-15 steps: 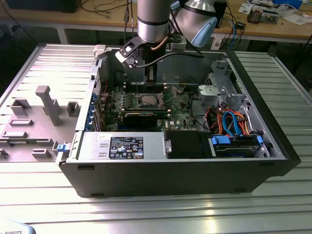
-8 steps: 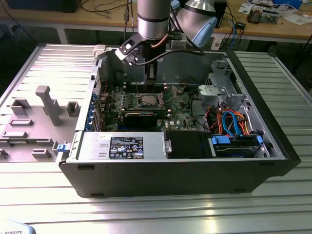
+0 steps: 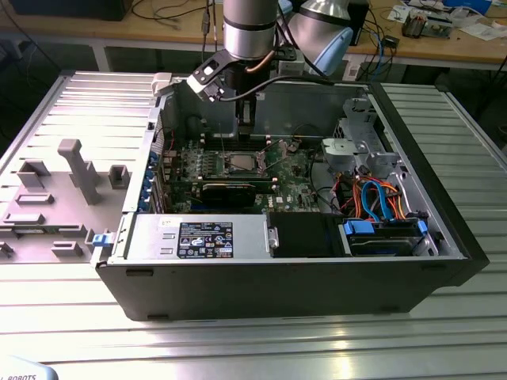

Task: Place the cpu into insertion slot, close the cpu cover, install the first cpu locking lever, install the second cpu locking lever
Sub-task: 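Place the cpu into insertion slot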

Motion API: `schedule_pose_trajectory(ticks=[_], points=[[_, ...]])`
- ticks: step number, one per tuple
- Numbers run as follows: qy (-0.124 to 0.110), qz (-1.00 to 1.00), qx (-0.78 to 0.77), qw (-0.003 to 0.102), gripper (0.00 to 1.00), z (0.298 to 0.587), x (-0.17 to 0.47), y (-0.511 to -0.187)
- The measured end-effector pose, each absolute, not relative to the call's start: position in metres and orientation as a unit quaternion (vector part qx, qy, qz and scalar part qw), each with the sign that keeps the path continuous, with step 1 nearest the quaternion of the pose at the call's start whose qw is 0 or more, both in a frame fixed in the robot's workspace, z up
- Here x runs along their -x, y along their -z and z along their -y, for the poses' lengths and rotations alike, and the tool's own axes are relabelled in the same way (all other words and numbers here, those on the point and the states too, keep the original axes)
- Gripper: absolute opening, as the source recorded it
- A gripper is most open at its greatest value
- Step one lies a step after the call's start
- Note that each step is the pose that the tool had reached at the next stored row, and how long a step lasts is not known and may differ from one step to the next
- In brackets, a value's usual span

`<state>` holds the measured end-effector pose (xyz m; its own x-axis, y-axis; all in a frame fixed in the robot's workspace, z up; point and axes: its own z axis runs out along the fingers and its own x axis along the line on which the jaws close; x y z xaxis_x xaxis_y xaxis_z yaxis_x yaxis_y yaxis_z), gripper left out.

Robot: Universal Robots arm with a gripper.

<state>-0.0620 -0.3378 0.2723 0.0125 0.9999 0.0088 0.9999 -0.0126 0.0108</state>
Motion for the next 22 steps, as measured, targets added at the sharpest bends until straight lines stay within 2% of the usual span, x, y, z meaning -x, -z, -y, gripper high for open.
schedule_pose_trajectory(ticks=[22], points=[[-0.007, -0.703, -0.712, 0.001, 0.11, 0.3378, 0.0572, -0.2759]])
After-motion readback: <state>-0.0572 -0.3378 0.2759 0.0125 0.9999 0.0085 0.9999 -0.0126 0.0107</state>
